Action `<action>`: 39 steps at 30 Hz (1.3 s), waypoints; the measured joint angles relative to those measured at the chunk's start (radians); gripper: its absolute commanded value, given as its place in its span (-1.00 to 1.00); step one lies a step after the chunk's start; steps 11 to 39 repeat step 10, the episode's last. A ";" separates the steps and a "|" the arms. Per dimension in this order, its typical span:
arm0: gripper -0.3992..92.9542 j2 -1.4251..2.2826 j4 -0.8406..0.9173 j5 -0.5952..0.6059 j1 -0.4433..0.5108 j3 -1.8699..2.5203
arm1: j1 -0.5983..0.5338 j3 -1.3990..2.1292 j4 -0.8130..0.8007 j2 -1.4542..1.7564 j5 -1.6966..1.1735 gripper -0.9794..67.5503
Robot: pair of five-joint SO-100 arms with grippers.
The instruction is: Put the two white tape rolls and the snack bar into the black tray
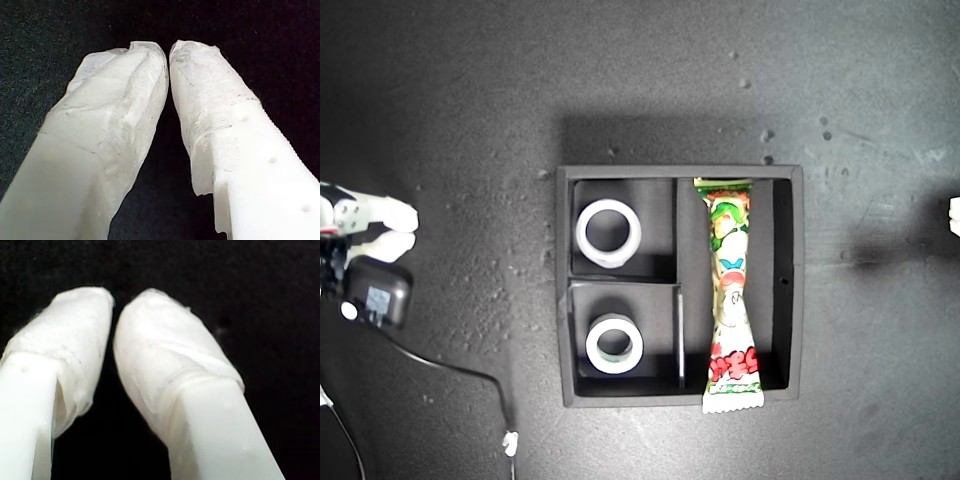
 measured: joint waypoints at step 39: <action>-0.98 0.000 0.000 0.005 0.000 0.000 | 0.000 0.000 0.000 0.000 0.000 -0.95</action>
